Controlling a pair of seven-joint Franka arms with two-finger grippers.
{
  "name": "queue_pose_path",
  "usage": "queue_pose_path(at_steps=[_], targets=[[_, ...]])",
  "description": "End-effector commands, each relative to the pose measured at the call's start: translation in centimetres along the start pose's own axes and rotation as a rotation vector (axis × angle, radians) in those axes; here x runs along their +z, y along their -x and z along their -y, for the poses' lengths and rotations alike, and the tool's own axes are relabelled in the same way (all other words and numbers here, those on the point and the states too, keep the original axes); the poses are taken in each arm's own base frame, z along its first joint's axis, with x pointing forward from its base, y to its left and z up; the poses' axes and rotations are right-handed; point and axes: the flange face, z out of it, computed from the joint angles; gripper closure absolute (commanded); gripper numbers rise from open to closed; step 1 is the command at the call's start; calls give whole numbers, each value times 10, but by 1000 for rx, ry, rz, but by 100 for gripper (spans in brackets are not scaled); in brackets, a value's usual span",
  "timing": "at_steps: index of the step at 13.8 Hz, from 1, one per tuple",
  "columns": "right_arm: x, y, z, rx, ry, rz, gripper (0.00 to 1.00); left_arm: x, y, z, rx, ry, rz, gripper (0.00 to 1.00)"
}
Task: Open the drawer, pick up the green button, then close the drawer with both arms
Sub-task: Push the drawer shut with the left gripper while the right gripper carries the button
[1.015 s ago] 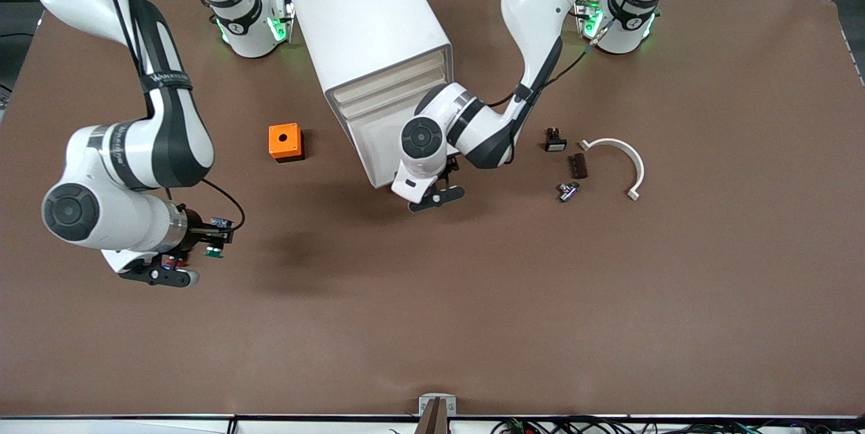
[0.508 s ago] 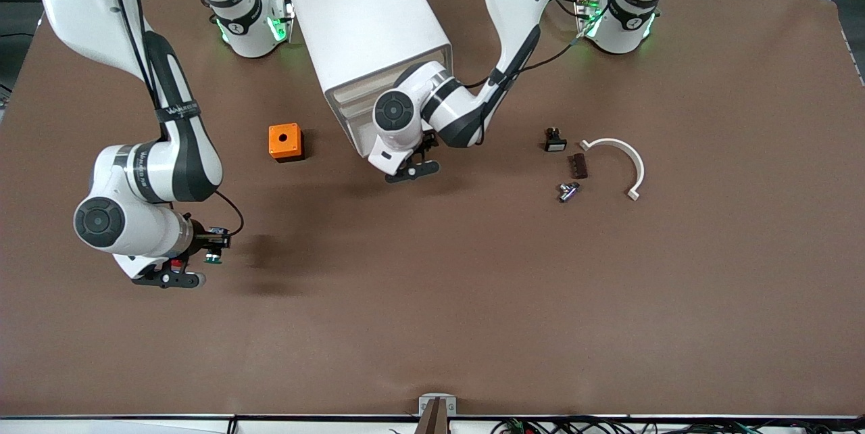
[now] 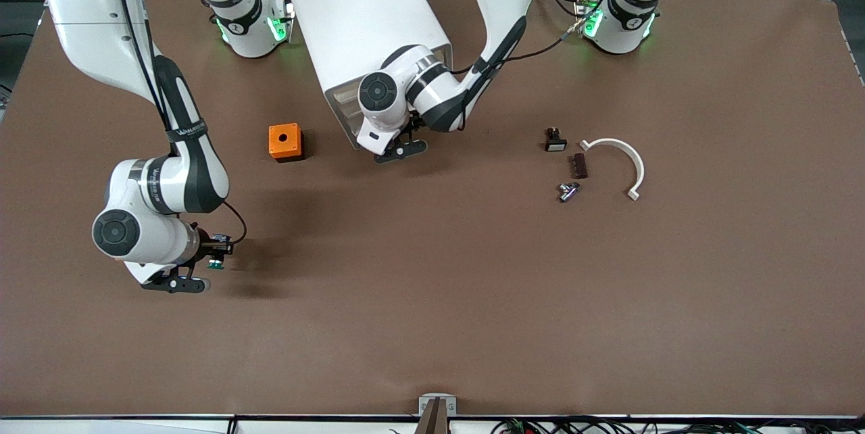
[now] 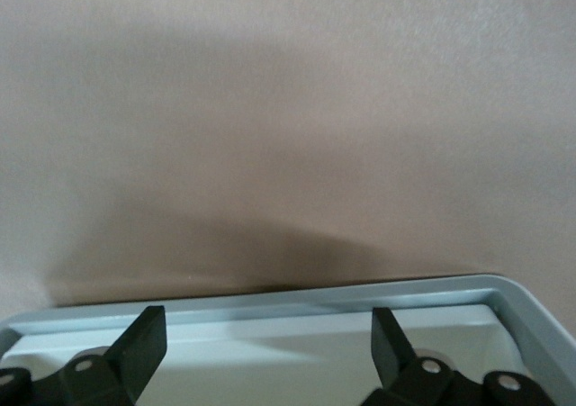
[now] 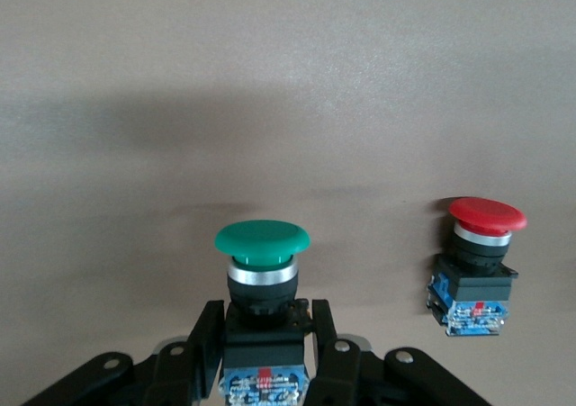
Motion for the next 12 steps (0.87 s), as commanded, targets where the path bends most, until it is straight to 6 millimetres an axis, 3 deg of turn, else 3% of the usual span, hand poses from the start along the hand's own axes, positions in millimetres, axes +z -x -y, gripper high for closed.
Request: queue_pose_path(at_steps=[1, 3, 5, 7, 8, 9, 11, 12], targets=[[11, 4, -3, 0, -2, -10, 80, 1, 13, -1, -4, -8, -2, 0], [20, 7, 2, -5, -4, -21, 80, -1, 16, -1, 1, -11, -3, 0], [26, 8, 5, -11, -1, -21, 80, -13, -4, 4, -10, -5, -26, 0], [29, 7, 2, -8, 0, -20, 80, -55, -67, 25, -76, 33, -80, 0], [31, 7, 0, -7, 1, -18, 79, -71, -87, 34, -94, 44, -102, 0], [33, 6, -1, -8, 4, -19, 78, -101, -109, 46, -116, 73, -133, 0], [34, 4, -3, -12, 12, -35, 78, -156, -133, 69, -146, 105, -186, 0], [37, 4, -4, -11, 12, -35, 77, -182, -133, 77, -148, 116, -203, 0]])
